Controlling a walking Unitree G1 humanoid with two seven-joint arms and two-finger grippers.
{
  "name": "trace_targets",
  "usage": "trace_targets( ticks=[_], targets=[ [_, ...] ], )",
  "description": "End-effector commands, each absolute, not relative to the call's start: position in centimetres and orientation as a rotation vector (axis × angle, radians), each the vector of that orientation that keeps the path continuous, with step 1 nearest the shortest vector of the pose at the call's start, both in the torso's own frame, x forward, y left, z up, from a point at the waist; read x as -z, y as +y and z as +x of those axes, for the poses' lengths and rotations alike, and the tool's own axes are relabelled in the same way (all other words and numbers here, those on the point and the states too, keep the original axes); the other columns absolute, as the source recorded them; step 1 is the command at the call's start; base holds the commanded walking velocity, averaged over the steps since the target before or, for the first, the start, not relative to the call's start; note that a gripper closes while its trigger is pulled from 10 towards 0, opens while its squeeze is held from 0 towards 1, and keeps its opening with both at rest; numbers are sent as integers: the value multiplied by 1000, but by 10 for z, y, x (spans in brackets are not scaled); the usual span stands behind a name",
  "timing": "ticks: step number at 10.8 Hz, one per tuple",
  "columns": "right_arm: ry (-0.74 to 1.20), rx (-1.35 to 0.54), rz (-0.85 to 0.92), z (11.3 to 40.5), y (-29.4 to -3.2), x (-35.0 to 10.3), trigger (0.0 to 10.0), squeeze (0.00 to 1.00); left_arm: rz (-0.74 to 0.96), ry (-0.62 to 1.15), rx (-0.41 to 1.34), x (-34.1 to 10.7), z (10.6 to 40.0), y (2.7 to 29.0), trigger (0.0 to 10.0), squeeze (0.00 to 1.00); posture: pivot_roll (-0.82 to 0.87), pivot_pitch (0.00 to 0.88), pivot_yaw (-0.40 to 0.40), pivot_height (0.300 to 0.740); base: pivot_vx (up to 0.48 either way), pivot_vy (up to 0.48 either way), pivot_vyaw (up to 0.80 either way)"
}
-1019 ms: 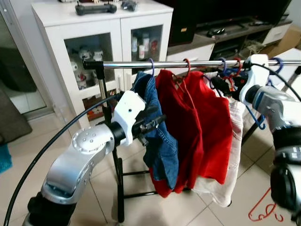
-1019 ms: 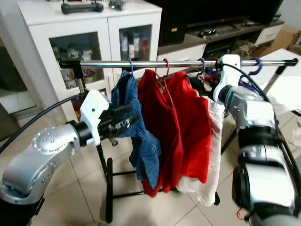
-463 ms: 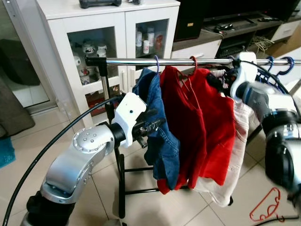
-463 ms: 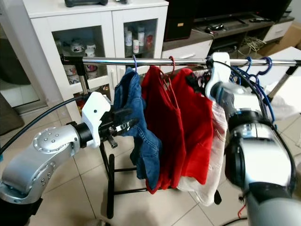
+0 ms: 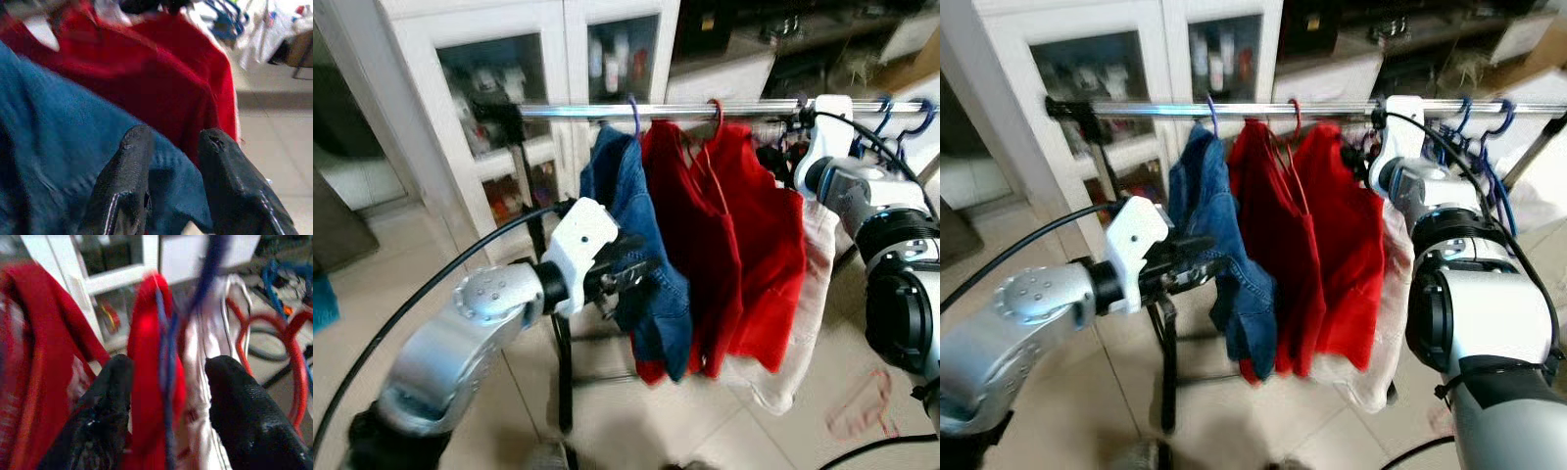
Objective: Hang hanger
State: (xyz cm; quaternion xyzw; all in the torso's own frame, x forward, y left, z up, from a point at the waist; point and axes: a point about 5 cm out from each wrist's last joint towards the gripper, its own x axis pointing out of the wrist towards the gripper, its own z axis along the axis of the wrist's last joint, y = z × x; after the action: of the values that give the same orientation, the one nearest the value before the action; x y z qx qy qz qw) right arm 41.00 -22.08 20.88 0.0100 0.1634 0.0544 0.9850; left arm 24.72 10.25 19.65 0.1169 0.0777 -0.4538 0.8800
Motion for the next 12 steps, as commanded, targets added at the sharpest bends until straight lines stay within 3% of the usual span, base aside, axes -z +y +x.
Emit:
trace_targets(
  ticks=[1,3,12],
  targets=[
    [315,-99,18,411,-222,-213,0,0,239,173,968,-197,242,101,10000,0,129,239,-73,740,0,0,0],
    [244,-143,72,414,-215,-221,0,0,247,188,971,-200,237,106,10000,0,130,296,-94,740,0,0,0],
    [170,-257,62,415,-213,-237,0,0,243,175,922,-198,236,109,10000,0,138,197,-105,740,0,0,0]
  ],
)
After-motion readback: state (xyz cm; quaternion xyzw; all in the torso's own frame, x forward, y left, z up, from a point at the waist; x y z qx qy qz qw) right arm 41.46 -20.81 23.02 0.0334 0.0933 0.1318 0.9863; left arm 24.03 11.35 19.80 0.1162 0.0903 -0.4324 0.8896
